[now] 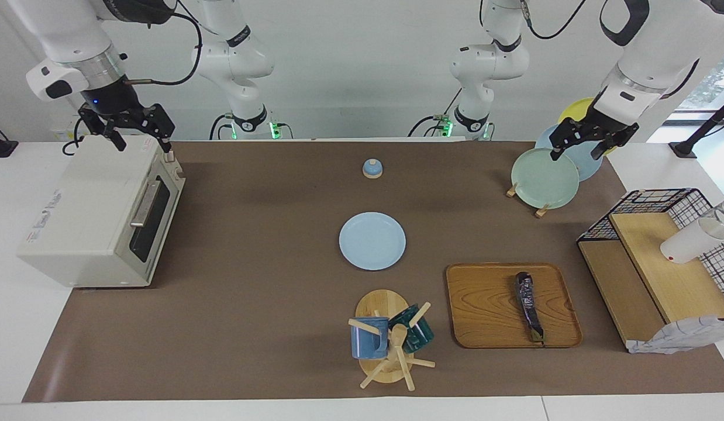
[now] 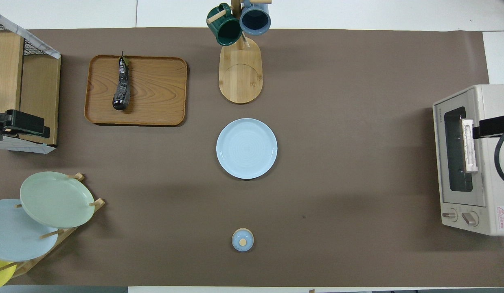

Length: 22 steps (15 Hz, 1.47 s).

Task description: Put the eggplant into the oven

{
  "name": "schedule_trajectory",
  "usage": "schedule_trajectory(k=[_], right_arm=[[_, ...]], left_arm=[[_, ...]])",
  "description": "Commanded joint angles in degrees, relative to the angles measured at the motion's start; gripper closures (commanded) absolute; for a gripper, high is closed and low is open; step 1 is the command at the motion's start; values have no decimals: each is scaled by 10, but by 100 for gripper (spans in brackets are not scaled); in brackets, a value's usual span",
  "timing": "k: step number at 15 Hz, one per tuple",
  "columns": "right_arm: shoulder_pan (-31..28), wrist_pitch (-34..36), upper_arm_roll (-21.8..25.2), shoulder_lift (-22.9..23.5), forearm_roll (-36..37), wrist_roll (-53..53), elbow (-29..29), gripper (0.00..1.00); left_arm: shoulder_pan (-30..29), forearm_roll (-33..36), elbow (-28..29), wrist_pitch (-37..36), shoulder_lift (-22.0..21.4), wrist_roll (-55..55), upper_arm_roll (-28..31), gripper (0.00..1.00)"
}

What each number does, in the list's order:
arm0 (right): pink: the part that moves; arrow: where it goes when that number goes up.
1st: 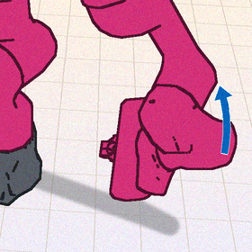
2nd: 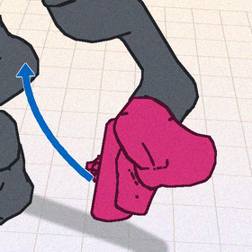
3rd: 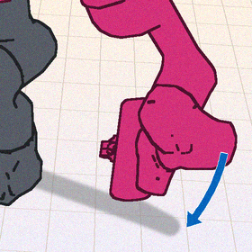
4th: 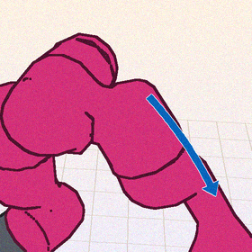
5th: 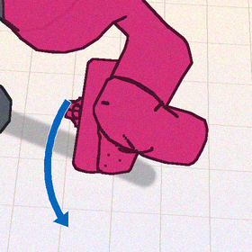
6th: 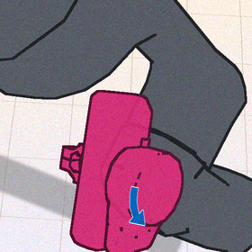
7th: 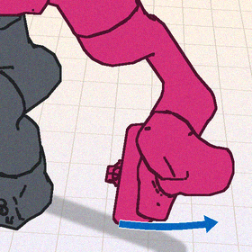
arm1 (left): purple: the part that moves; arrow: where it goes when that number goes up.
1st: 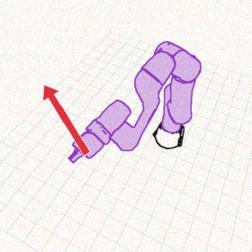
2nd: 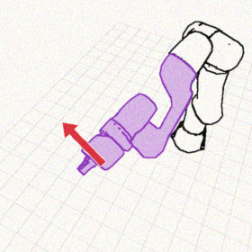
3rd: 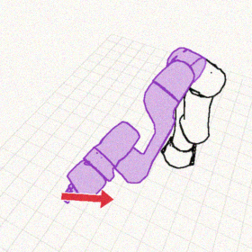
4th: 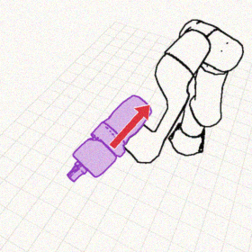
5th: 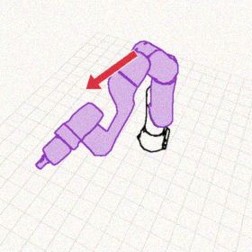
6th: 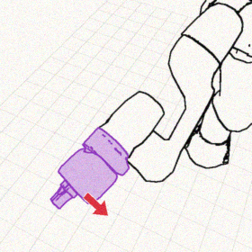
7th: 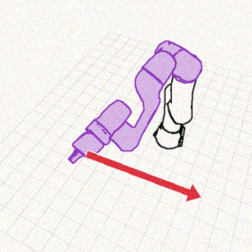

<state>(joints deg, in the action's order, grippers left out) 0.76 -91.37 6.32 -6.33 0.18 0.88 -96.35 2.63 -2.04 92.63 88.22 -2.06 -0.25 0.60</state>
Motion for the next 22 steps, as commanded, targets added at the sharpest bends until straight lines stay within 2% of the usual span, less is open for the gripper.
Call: schedule_trajectory(k=[1, 8, 9, 11, 12, 16, 19, 22], right_arm=[[3, -10, -2, -6, -7, 14, -5, 0], [2, -9, -1, -8, -15, 19, -5, 0], [2, -11, 0, -8, -16, 28, -9, 7], [3, -15, 0, -9, -16, 37, -13, 86], [3, -24, 0, -14, -16, 37, -20, 100], [-9, -64, 6, -38, -15, 36, -87, 100], [-27, -96, 6, -32, -5, 12, -131, 100], [-23, -130, 5, -28, 66, -6, -160, 100]], left_arm=[[-1, 13, -8, 7, 6, 2, -2, 0], [-3, 13, -8, 8, 6, 3, -2, 0], [-3, 13, -8, 8, 6, 3, -2, 0], [-3, 13, -8, 8, 6, 3, -2, 0], [-3, 13, -7, 8, 6, 3, -2, 0], [-2, 13, 5, 42, 4, 3, -2, 0], [-3, 13, 11, 76, 9, 10, -2, 0], [4, 9, 8, 79, 40, 11, -3, 0]])
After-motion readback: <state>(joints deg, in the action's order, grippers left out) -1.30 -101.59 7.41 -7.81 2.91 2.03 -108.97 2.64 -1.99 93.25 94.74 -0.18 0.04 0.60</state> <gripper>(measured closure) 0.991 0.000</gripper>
